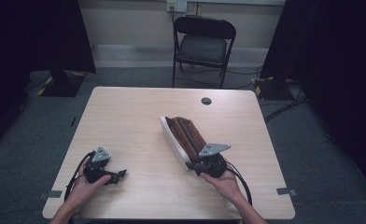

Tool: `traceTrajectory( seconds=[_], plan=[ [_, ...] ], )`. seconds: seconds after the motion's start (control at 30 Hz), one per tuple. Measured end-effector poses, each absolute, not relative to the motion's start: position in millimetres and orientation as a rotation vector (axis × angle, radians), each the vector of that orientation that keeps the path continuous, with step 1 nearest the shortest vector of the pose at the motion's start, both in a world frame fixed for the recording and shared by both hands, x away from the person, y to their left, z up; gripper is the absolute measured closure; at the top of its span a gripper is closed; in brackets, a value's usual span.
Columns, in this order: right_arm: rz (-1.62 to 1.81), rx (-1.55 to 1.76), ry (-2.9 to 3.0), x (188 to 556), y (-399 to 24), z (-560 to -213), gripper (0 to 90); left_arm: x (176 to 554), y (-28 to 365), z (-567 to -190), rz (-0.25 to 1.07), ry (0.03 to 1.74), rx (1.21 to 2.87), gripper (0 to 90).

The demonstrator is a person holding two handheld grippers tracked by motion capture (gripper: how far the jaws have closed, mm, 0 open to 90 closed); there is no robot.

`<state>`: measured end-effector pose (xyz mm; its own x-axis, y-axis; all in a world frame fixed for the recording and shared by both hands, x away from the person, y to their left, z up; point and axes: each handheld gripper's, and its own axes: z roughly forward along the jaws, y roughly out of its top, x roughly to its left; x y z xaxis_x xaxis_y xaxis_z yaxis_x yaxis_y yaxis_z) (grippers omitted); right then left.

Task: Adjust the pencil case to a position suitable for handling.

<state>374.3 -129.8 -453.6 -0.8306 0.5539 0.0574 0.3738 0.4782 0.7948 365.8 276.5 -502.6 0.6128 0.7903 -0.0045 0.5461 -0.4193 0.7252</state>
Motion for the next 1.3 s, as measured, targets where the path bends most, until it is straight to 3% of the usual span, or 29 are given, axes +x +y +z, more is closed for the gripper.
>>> traceTrajectory(
  seconds=[0.3,0.83,1.03,1.3],
  plan=[
    [1.314,0.763,2.543,368.9,-108.5,-451.8,81.9,365.8,276.4,-502.6,0.444,1.047,2.131,6.2],
    [1.388,0.704,2.576,368.8,-57.3,-445.2,85.3,365.8,276.4,-502.6,0.444,1.047,2.131,6.2],
    [1.385,0.676,2.602,368.9,-45.6,-444.9,80.4,365.8,276.5,-502.6,0.444,1.047,2.131,6.2],
    [1.414,0.722,2.553,365.0,-73.9,-438.1,72.2,365.7,276.3,-502.7,0.447,1.053,2.129,6.1]
  ],
)
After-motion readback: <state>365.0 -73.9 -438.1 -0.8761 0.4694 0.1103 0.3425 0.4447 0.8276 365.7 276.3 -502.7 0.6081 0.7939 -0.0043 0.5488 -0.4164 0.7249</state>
